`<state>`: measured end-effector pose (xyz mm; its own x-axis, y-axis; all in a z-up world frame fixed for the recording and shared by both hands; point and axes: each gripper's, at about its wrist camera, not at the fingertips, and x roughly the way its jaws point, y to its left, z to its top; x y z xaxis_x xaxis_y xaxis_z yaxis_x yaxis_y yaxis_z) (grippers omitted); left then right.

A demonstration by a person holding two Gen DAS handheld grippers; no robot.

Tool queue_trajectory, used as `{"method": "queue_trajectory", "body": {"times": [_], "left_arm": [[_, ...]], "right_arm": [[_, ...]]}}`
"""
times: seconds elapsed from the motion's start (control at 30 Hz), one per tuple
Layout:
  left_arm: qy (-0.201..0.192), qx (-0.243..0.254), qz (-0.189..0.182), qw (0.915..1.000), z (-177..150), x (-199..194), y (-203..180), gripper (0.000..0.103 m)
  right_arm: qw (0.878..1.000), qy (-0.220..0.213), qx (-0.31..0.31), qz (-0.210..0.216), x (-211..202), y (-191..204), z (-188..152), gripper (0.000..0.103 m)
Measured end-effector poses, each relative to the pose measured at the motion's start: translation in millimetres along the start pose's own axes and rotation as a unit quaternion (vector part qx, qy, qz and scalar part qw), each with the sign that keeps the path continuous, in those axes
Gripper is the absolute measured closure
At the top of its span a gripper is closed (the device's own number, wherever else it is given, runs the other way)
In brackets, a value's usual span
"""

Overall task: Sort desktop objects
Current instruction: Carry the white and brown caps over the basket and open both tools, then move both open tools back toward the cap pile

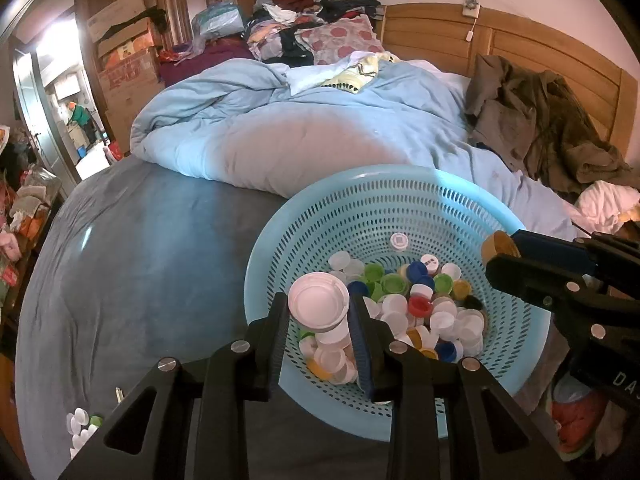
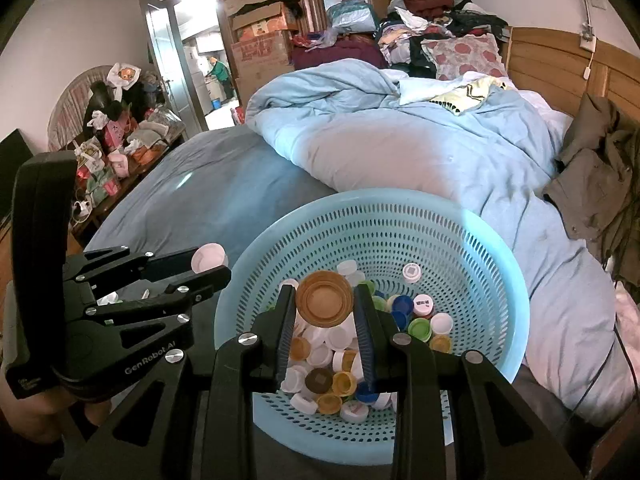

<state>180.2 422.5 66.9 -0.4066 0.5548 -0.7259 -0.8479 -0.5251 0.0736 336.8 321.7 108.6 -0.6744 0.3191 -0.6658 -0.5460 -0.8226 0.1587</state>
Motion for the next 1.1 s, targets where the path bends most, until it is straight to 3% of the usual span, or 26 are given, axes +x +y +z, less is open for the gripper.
{"method": "queue_trajectory", "body": {"times": [0.73, 0.83, 0.87, 0.9, 0.93, 0.97, 1.0, 1.1], "left_arm": [[0.003, 0.001, 0.003, 1.0000, -4, 2, -2, 0.071], [0.001, 0.002, -0.009, 1.0000, -2, 3, -2, 0.071], [-0.001, 0.002, -0.022, 0.9998, 1, 5, -1, 0.063], [-0.005, -0.003, -0.028, 0.9996, 4, 4, 2, 0.041], [-0.016, -0.013, -0.021, 0.9996, 8, 1, 6, 0.029], [-0.030, -0.021, -0.008, 0.9993, 10, -5, 11, 0.012], [-0.044, -0.027, 0.001, 0.9987, 11, -10, 16, 0.007], [-0.069, -0.043, 0.006, 0.9967, 9, -26, 40, 0.006]], "right_arm": [[1.000, 0.006, -0.002, 0.007, 3, -3, -6, 0.078], [1.000, 0.003, -0.006, -0.008, 4, -3, -5, 0.077], [1.000, -0.003, -0.009, -0.023, 3, -3, -4, 0.075], [0.999, -0.009, -0.009, -0.034, 2, -4, -2, 0.059], [0.999, -0.023, -0.003, -0.033, -3, -6, 0, 0.045], [0.999, -0.036, 0.000, -0.033, -9, -7, 2, 0.043], [0.998, -0.048, 0.001, -0.032, -14, -7, 4, 0.043], [0.998, -0.064, 0.002, -0.018, -22, -4, 3, 0.043]]}}
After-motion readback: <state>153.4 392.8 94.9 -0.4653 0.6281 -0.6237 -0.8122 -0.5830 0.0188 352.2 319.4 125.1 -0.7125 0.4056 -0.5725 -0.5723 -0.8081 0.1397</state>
